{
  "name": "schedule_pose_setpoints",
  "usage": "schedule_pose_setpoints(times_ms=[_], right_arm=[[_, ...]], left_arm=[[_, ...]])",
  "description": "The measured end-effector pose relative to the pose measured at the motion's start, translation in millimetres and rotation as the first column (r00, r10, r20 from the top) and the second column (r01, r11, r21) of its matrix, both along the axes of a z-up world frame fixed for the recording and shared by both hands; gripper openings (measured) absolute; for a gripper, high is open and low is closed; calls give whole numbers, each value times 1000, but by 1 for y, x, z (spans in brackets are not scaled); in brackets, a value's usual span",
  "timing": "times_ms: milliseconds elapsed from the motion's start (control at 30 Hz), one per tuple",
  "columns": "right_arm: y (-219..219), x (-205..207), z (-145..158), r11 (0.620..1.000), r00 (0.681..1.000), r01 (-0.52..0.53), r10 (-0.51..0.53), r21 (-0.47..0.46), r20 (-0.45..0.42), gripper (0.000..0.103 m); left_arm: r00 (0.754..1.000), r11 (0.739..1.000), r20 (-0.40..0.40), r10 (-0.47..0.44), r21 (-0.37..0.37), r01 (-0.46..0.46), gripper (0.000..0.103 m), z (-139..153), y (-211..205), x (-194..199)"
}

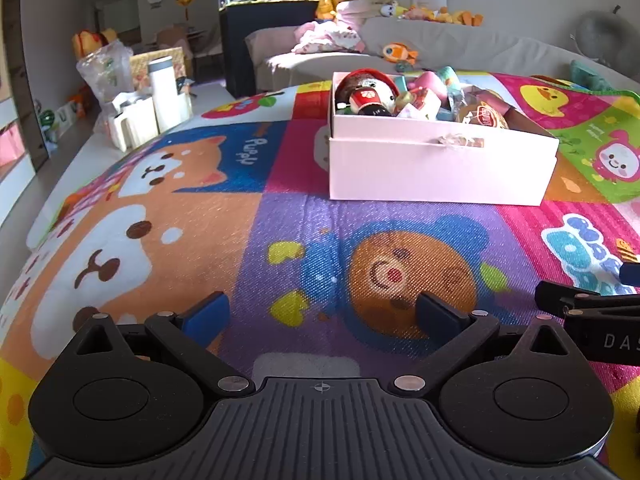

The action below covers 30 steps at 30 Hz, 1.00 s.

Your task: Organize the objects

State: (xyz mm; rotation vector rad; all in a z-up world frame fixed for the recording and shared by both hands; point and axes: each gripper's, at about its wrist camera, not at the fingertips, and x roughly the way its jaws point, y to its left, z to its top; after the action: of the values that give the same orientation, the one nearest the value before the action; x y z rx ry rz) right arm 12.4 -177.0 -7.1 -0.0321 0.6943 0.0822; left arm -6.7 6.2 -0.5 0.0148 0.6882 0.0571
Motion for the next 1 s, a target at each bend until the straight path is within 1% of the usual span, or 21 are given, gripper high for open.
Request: schedule_pose_setpoints(times_ms=[133,1000], right_arm=[[1,2,0,1000,1000,-3,3,3,0,103],[0,0,0,1000,1000,-2,2,12,1,103]], left_arm=[[1000,1000,1,-18,-5,18,102,0,-1,3],[1000,1000,0,-17,-16,17,102,0,1,2]])
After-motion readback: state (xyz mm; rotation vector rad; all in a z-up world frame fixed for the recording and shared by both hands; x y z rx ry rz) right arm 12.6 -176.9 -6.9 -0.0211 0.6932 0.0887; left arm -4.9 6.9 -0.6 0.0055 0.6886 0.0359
